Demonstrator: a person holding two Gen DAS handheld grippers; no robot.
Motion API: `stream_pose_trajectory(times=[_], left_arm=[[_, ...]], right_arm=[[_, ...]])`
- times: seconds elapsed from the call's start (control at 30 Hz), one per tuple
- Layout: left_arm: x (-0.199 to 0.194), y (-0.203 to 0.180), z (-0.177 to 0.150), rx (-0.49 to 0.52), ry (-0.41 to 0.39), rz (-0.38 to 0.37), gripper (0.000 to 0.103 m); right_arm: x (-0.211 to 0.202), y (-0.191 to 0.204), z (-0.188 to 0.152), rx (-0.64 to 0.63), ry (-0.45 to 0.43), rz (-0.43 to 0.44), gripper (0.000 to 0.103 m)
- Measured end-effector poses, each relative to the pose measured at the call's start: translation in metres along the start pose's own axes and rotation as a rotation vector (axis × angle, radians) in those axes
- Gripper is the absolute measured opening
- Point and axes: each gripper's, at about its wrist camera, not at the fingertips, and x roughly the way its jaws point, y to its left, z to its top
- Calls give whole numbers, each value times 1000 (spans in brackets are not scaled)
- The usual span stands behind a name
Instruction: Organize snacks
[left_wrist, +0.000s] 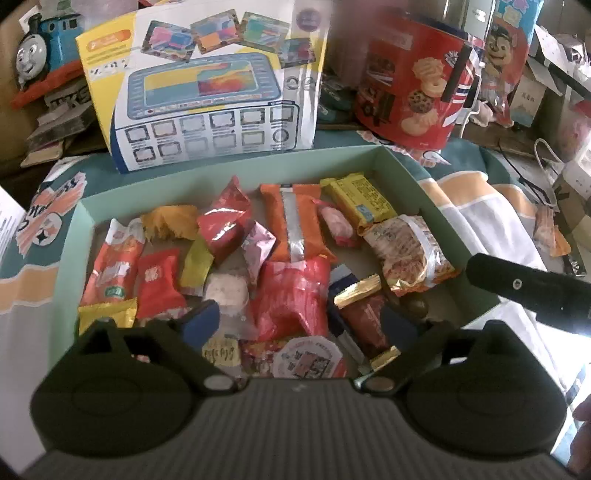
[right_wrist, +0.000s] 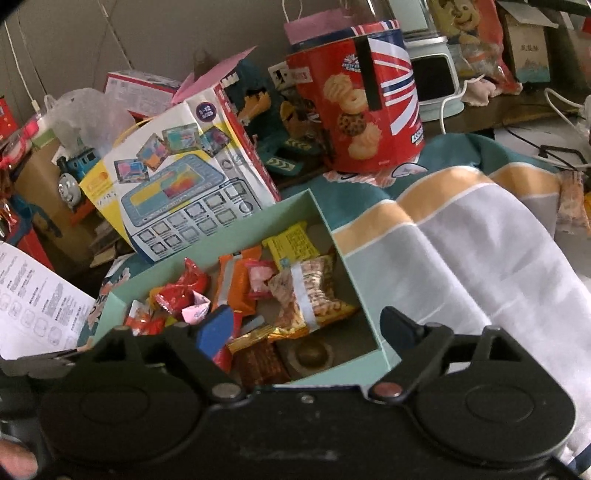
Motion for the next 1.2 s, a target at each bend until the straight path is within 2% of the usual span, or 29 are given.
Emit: stream_pose_trajectory(times=[0.23,0.5,0.83,1.2], left_arm=[[-14,4,-6,-13,-1,4,103],[-47,8,-15,-17,-28,12,103],[-97,26,-45,-39,-56,16,103],[-119,74,-90,-128,-28,73,103]], right_arm=[[-13,6,-6,1,-10,-2,103],[-42,15,-13,-10,-15,2,103],[-84,27,-30,-14,-14,-6,103],[-89,49,-63,-149,124,-38,103]])
